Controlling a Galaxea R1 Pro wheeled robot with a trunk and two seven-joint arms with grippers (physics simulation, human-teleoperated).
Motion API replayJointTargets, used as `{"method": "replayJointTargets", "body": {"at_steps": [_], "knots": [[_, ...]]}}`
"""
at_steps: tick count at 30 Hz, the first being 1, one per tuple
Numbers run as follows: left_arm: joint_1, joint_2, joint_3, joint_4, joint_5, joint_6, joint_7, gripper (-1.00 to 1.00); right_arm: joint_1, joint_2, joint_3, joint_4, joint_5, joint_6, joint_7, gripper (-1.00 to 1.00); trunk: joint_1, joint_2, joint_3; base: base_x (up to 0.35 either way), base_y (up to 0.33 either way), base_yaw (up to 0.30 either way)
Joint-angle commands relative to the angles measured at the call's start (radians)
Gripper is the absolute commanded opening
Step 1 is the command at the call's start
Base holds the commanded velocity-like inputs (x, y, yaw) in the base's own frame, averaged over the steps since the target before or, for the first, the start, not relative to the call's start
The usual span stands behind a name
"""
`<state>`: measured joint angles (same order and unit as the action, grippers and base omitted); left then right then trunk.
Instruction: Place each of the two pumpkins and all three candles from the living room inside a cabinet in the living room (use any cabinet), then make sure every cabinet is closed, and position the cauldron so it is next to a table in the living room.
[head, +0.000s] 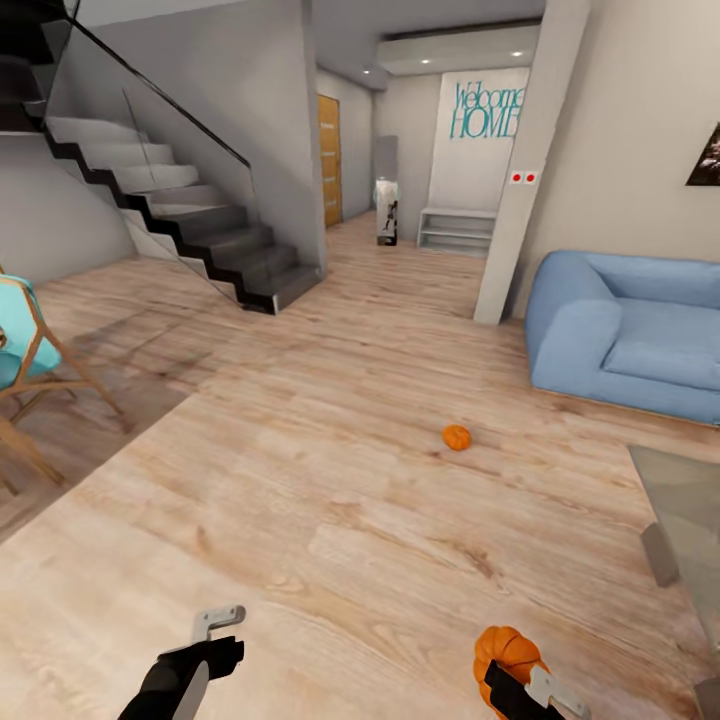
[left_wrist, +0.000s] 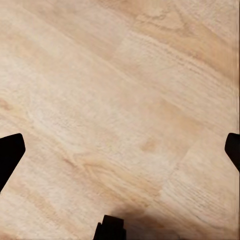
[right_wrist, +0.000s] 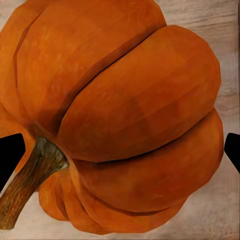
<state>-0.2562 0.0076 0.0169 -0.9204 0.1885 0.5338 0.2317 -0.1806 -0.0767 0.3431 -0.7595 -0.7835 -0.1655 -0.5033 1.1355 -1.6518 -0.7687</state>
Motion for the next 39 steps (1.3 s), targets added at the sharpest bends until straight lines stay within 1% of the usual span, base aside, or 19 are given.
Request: {"method": "replayJointTargets", "body": {"at_steps": [1, 15, 27, 39], "knots": [[0.0, 0.0, 0.0, 0.0, 0.0, 0.0, 0.0, 1.0, 0.0, 0.0, -0.001, 0.0, 0.003, 0.0, 0.0, -1.0, 0.0, 0.0, 0.0, 0.329, 0.0, -0.276], [0.0, 0.0, 0.0, 0.0, 0.0, 0.0, 0.0, 1.0, 0.0, 0.0, -0.001, 0.0, 0.003, 0.0, 0.0, -1.0, 0.0, 0.0, 0.0, 0.329, 0.009, -0.279], [0.0, -0.001, 0.0, 0.0, 0.0, 0.0, 0.0, 1.0, 0.0, 0.0, -0.004, 0.0, 0.003, -0.003, 0.001, -1.0, 0.0, 0.0, 0.0, 0.326, 0.142, -0.275], [0.0, -0.001, 0.0, 0.0, 0.0, 0.0, 0.0, 1.0, 0.0, 0.0, -0.006, 0.0, 0.003, -0.002, 0.002, -1.0, 0.0, 0.0, 0.0, 0.317, 0.178, -0.075]]}}
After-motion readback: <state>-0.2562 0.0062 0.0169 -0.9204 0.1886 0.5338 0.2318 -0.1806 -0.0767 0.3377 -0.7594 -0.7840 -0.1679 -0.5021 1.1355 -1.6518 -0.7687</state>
